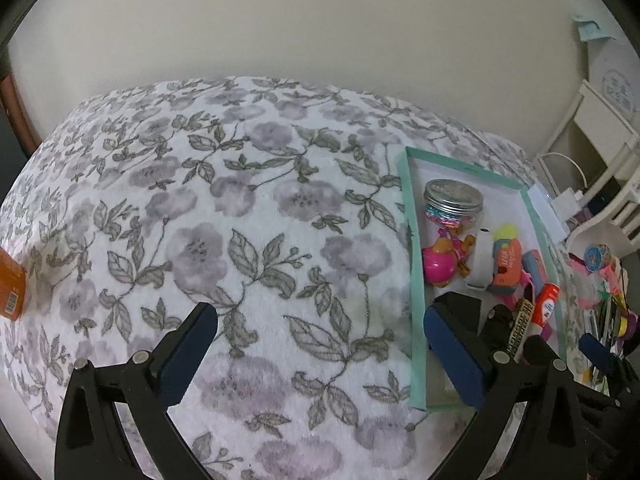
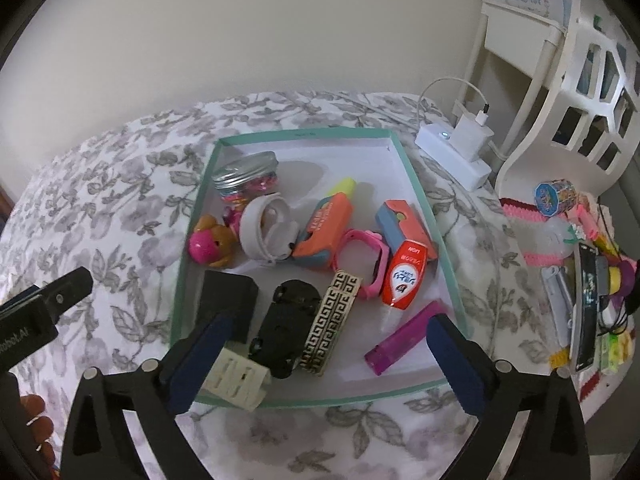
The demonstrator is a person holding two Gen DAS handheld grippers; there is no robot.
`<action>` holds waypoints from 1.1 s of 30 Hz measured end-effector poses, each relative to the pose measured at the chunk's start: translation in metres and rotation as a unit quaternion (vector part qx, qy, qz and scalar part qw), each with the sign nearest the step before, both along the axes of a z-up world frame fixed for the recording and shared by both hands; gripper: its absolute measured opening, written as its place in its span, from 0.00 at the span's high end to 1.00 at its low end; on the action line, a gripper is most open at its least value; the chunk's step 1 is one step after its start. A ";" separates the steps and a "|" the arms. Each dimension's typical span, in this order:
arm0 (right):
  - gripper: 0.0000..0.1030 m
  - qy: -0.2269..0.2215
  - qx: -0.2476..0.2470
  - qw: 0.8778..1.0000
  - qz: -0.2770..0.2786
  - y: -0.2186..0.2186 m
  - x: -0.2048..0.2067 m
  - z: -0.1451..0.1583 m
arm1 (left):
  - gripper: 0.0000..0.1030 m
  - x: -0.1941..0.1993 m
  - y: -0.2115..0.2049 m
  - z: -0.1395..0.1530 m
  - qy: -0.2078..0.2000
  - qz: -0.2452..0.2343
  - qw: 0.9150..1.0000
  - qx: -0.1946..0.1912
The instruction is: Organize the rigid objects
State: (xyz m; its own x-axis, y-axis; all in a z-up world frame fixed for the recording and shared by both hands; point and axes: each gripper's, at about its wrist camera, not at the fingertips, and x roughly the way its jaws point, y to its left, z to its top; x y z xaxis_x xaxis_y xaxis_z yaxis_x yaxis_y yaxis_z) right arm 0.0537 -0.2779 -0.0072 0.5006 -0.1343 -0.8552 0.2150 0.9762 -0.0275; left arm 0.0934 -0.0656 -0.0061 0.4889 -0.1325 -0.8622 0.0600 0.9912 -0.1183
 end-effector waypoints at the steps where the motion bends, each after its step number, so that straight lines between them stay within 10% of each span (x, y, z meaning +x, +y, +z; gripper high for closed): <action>1: 0.01 -0.003 0.005 1.000 -0.001 0.001 -0.002 0.001 | 0.00 -0.003 0.000 0.003 -0.004 -0.007 1.000 0.001; 33: 0.01 -0.039 0.065 0.997 -0.006 0.028 -0.062 0.027 | 0.00 -0.072 0.029 0.031 -0.019 -0.017 0.997 0.072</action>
